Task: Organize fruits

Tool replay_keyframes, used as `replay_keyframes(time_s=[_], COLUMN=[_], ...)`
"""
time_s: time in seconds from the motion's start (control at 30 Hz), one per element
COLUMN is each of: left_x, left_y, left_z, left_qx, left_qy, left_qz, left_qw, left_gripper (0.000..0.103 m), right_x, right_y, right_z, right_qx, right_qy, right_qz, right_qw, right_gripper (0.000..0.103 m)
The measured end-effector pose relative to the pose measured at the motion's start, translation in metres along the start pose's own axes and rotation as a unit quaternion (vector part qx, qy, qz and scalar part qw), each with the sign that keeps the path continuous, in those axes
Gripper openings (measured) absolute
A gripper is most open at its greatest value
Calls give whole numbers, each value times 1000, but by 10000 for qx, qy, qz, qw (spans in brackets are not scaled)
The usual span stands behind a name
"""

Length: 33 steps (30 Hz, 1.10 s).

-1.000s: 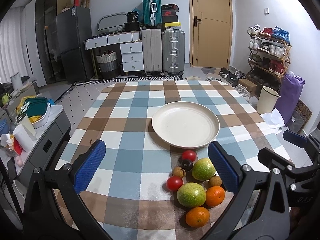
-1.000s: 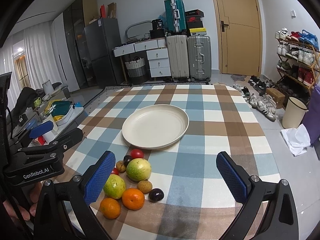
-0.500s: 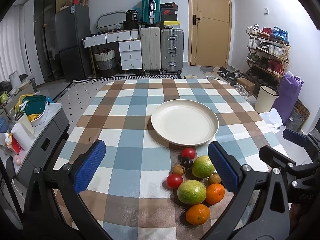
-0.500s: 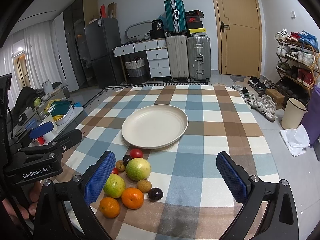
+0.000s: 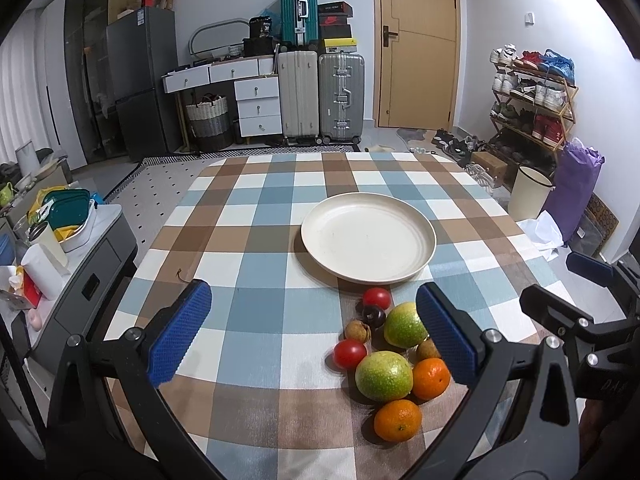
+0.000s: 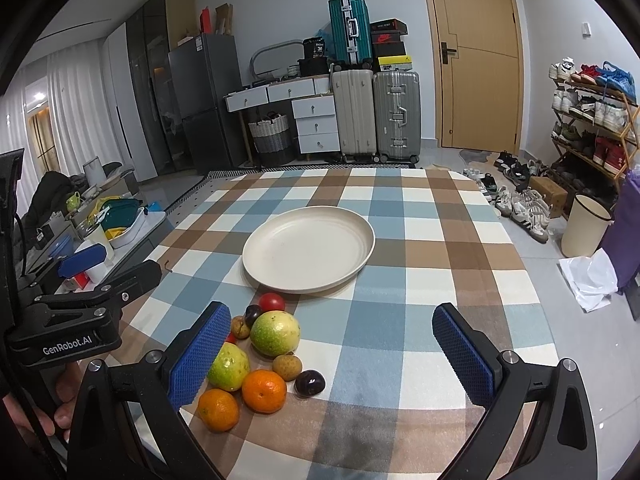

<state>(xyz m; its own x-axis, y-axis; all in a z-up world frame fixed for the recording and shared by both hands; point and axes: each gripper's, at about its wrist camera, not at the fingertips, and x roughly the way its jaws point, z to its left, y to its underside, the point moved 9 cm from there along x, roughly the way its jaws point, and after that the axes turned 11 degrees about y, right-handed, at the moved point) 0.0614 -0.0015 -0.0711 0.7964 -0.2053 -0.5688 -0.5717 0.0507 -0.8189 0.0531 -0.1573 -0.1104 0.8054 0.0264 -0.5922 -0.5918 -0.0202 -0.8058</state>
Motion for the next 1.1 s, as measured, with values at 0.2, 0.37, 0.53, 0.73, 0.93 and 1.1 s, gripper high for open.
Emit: replay_keyframes(time_s=[0.2, 0.37, 0.53, 0.73, 0.93, 1.1], left_x=[5, 14, 20, 32, 39, 44], left_y=[17, 33, 53, 77, 96, 104], left_z=[-4, -9, -18, -20, -24, -29], left_qx=[-60, 31, 167, 30, 4, 29], left_qy=[332, 676, 965, 1102, 1205, 1282], left_qz=[215, 520, 794, 1251, 1513, 1646], left_qw=[9992, 9964, 9920, 9860, 9811, 9780], left_gripper=[102, 102, 102, 102, 102, 102], right_x=[0, 0, 3, 8, 12, 16], right_y=[1, 9, 13, 17, 21, 24], right_z=[0, -3, -6, -9, -11, -10], right_qx=[18, 18, 17, 45, 96, 90], right_qy=[-3, 28, 62, 87, 77, 68], right_qz=[10, 47, 116, 190, 246, 297], right_qw=[10000, 10000, 9999, 9998, 9996, 9995], right_gripper=[103, 103, 103, 103, 103, 103])
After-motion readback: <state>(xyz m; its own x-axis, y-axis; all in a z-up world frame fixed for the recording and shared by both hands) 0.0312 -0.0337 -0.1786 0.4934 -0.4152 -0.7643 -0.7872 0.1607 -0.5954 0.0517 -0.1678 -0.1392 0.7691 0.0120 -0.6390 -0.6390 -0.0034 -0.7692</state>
